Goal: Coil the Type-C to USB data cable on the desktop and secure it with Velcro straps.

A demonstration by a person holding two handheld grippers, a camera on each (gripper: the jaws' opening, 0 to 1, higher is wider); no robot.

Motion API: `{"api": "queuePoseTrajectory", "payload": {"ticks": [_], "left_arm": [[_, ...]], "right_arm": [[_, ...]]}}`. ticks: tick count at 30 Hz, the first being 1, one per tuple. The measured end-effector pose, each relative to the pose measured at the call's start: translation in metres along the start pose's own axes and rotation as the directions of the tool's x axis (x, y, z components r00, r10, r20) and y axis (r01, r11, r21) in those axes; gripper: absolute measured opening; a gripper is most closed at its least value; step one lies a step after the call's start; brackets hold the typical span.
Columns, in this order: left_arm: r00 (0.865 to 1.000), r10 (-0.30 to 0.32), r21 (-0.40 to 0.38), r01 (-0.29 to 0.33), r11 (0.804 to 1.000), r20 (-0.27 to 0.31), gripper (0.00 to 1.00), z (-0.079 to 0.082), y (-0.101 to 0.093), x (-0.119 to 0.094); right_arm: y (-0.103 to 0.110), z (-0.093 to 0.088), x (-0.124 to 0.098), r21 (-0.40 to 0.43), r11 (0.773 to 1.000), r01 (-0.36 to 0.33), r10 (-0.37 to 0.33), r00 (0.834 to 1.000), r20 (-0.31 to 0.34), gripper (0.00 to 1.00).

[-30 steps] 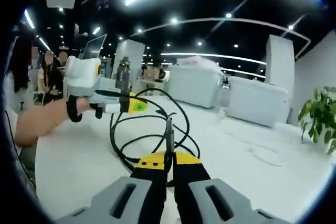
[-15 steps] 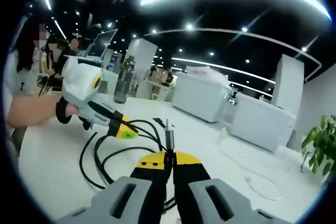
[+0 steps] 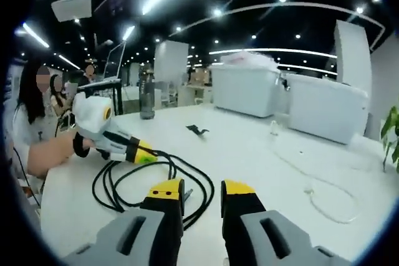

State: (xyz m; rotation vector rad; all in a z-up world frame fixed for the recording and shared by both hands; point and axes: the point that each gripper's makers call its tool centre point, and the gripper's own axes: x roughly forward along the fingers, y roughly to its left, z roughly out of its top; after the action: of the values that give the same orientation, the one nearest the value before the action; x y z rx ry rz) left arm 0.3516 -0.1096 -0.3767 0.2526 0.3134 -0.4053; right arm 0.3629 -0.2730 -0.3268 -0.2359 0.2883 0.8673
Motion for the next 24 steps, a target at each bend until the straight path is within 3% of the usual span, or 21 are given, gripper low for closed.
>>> {"api": "queuePoseTrajectory", "payload": {"ticks": [2,5,7,12,13,14,15,17,20,24], "left_arm": [[1.0,0.003,0.006,-0.003,1.0,-0.001,0.06,-0.001,0.001,0.001],[1.0,-0.003,-0.005,0.003,1.0,0.003,0.07,-0.002,0.002,0.001],[1.0,-0.004,0.01,0.004,1.0,0.005,0.07,-0.002,0.001,0.001],[1.0,0.006,0.08,-0.007,0.997,0.004,0.09,-0.001,0.001,0.001],[1.0,0.007,0.078,-0.008,0.997,0.005,0.12,-0.001,0.001,0.001],[1.0,0.01,0.065,-0.011,0.998,0.009,0.15,0.0,0.003,0.001],[1.0,0.013,0.055,-0.013,0.998,0.009,0.18,0.0,0.005,0.0],[1.0,0.012,0.024,-0.012,1.0,0.01,0.21,0.0,0.008,0.0],[1.0,-0.001,-0.029,0.001,1.0,0.011,0.21,-0.002,0.009,0.0],[1.0,-0.017,-0.126,0.019,0.992,0.016,0.21,-0.004,0.01,0.001]], "right_arm": [[-0.004,-0.015,0.016,-0.019,1.0,-0.025,0.023,0.996,-0.081,0.23],[0.0,-0.029,0.036,0.021,0.997,-0.071,0.074,0.985,-0.157,0.23],[-0.002,-0.027,0.049,-0.012,0.997,-0.074,0.071,0.983,-0.169,0.23],[0.001,-0.04,0.063,-0.062,0.991,-0.121,0.1,0.957,-0.274,0.22],[0.003,-0.036,0.066,-0.035,0.992,-0.121,0.108,0.963,-0.249,0.21],[0.008,-0.038,0.065,-0.017,0.989,-0.148,0.138,0.954,-0.266,0.19],[0.011,-0.037,0.066,-0.005,0.988,-0.154,0.148,0.956,-0.255,0.19],[0.011,-0.036,0.066,-0.036,0.986,-0.165,0.151,0.955,-0.257,0.18],[0.01,-0.036,0.068,-0.037,0.986,-0.162,0.146,0.953,-0.267,0.08],[0.016,-0.035,0.069,-0.076,0.974,-0.214,0.188,0.948,-0.258,0.06]]}}
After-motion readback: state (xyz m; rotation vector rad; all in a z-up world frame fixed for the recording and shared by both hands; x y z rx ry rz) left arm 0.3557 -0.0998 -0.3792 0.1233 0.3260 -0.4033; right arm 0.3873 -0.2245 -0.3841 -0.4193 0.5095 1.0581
